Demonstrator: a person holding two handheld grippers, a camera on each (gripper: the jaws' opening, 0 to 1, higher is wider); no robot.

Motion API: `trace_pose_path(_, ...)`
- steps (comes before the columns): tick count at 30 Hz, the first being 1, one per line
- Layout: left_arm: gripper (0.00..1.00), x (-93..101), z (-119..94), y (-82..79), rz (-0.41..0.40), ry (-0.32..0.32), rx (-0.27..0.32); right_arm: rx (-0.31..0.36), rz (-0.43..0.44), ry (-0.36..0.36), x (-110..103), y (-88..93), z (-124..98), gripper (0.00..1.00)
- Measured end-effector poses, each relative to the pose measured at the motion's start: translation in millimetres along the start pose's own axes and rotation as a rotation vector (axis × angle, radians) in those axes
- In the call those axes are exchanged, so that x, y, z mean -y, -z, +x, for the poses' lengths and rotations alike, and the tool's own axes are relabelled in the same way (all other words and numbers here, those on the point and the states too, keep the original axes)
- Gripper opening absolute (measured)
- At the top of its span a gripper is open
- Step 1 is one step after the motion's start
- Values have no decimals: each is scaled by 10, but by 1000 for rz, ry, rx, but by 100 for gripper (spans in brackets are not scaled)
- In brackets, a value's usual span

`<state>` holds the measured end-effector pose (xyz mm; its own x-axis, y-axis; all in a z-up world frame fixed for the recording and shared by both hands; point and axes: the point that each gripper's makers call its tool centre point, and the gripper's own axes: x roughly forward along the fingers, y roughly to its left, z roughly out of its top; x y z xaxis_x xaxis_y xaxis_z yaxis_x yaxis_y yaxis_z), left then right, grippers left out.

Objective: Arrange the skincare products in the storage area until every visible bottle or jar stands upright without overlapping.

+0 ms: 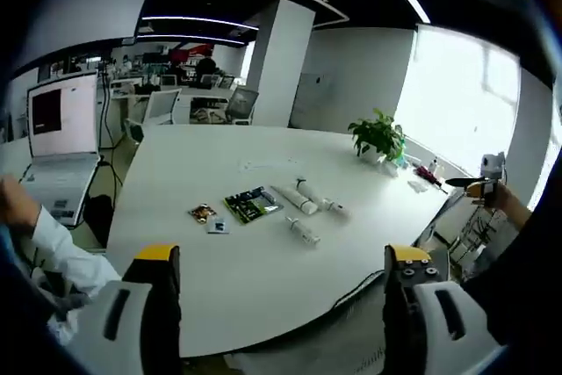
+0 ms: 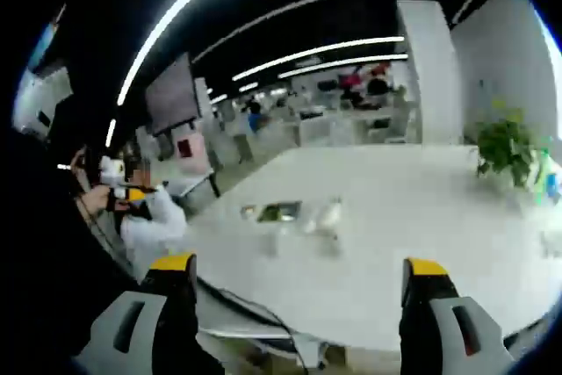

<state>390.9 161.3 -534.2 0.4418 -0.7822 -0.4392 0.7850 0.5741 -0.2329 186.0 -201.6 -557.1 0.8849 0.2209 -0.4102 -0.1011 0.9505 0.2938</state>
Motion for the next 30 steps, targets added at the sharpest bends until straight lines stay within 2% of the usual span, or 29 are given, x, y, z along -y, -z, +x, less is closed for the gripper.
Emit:
trace_pose_path(3,90,-16,44,68,-7,-4,-36,-21,40,-14,-1,54,253,100)
trace_pose_path(5,90,-36,84,53,-7,-9,-31,-37,62,2,22,52,400,100)
trace_pose_path(8,90,1,141,36,-21,3,-31,-37,39,14,-12,-5,549,100)
trace_pose_path(11,90,45,225,24,-5,11,-48,-50,15,-15,-112,-19,635,100)
trace_pose_path(17,90,30,329,-92,-2,19,-25,-85,2,-46,-165,-27,667,100)
trace_pose_path(23,90,-90,407,-14,-14,14,-50,-69,6,-27,-82,-93,627,100)
trace_pose_path(30,90,-94,464,8,-9,14,-67,-79,23,-33,-87,-40,697,100)
